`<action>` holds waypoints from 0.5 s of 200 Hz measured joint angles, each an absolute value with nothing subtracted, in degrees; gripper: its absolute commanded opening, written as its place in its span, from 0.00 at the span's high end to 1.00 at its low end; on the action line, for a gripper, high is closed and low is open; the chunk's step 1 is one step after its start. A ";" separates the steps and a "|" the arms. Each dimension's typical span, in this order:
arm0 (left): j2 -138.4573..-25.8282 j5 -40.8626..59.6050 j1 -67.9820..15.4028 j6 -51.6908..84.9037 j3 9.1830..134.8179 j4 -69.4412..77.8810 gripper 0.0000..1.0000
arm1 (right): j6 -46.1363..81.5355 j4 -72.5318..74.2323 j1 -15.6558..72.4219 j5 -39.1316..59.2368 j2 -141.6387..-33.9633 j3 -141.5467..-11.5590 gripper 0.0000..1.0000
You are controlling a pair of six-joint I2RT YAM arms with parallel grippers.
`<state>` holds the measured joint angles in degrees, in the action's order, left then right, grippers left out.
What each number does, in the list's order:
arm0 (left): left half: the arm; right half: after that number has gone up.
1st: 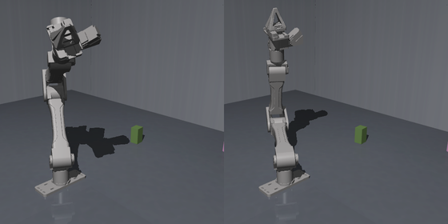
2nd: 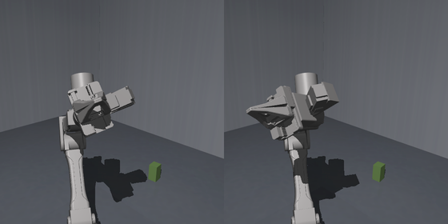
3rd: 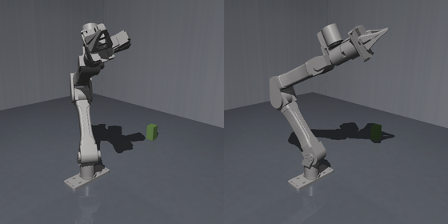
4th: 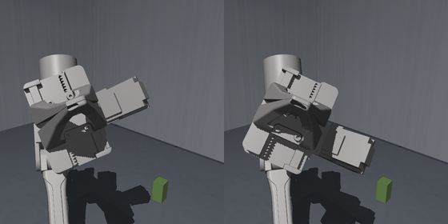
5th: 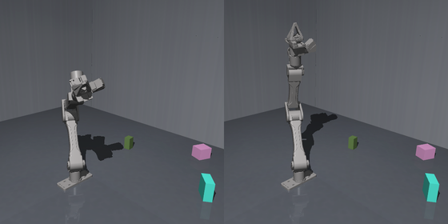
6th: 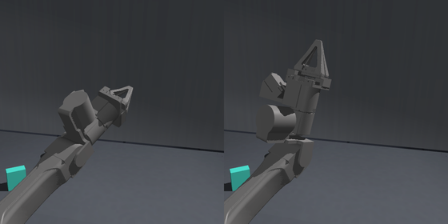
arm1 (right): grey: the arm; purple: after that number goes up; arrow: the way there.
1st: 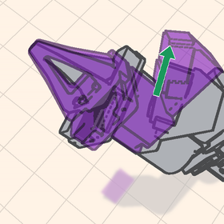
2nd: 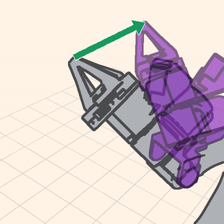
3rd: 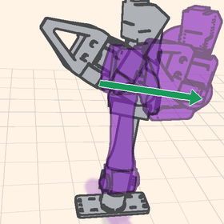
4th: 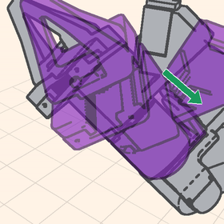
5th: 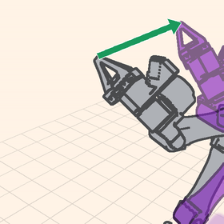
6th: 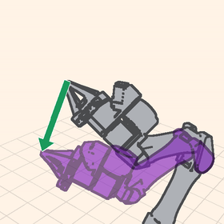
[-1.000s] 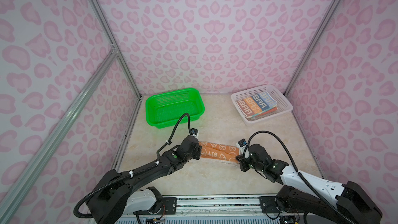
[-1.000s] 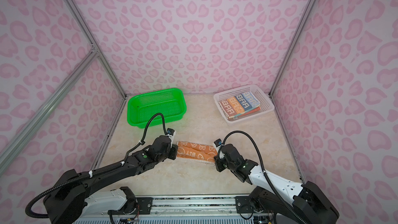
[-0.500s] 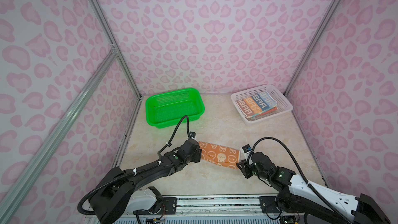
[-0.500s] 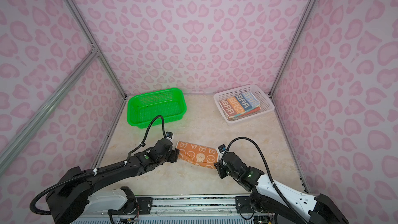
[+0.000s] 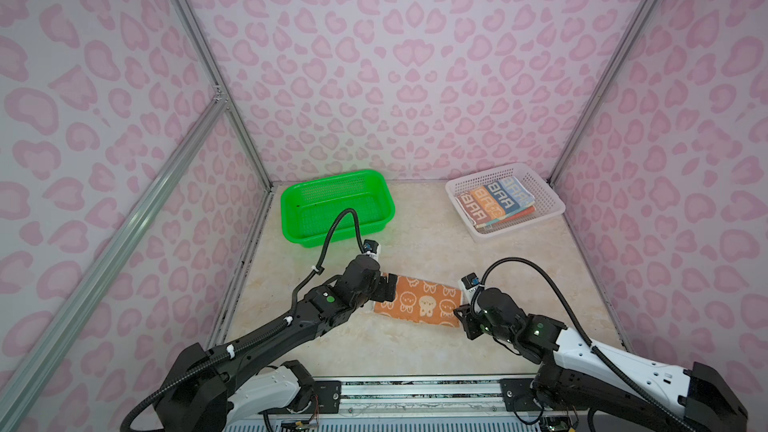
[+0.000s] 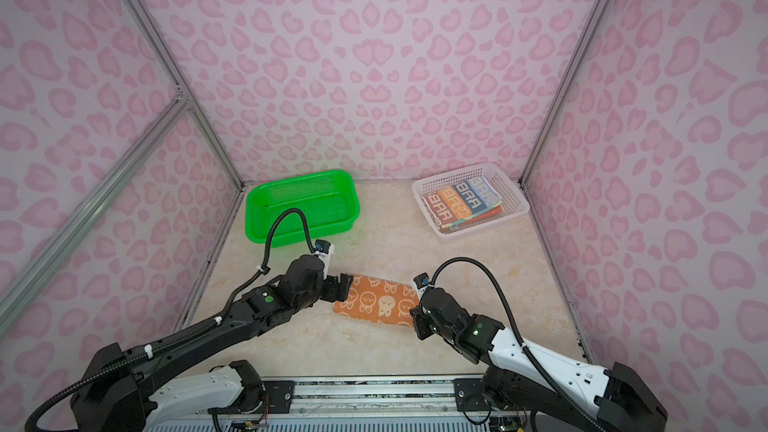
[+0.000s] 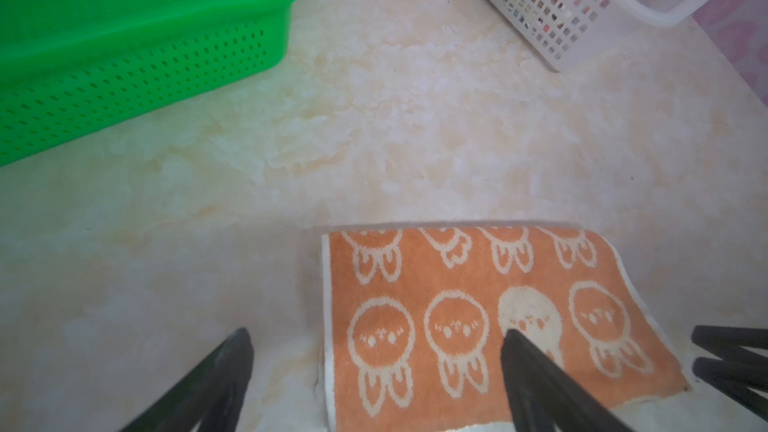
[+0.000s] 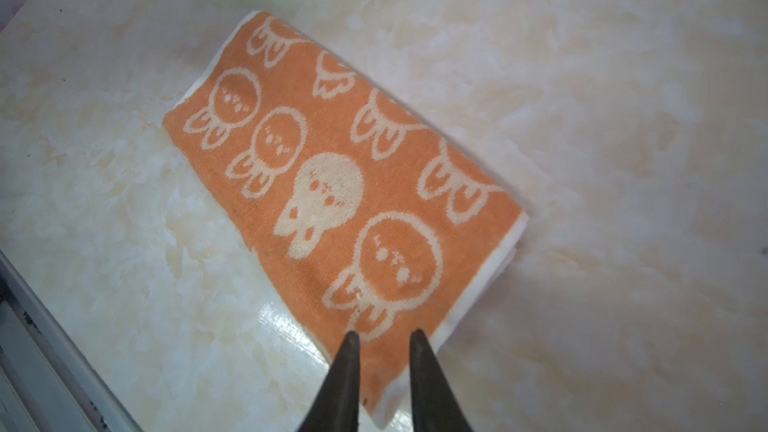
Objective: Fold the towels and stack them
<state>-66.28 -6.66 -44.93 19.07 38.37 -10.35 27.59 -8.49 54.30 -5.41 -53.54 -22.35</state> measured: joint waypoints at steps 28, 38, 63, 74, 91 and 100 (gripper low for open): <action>-70.89 -3.97 -45.08 20.29 39.13 -9.72 0.13 | 29.80 -5.65 56.34 -4.19 -60.69 -22.96 0.93; -72.20 -3.05 -45.12 20.86 39.24 -8.88 0.13 | 31.18 -4.84 56.75 -4.08 -62.57 -22.50 0.95; -74.48 -1.58 -45.12 21.96 39.24 -7.40 0.14 | 34.09 -3.55 58.33 -4.36 -65.10 -20.03 0.95; -75.44 -1.41 -45.12 22.31 39.24 -6.85 0.15 | 35.07 -2.63 58.85 -4.73 -65.95 -19.05 0.93; -76.97 -0.43 -45.12 22.63 39.24 -5.93 0.15 | 35.81 0.14 58.96 -5.39 -67.26 -18.70 0.89; -77.67 -0.38 -45.15 22.83 39.22 -5.56 0.15 | 35.92 1.28 58.98 -5.58 -67.92 -18.74 0.86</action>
<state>-77.67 -0.38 -45.15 22.83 39.22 -5.56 35.92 1.28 58.98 -5.58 -67.92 -18.74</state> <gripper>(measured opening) 0.851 0.111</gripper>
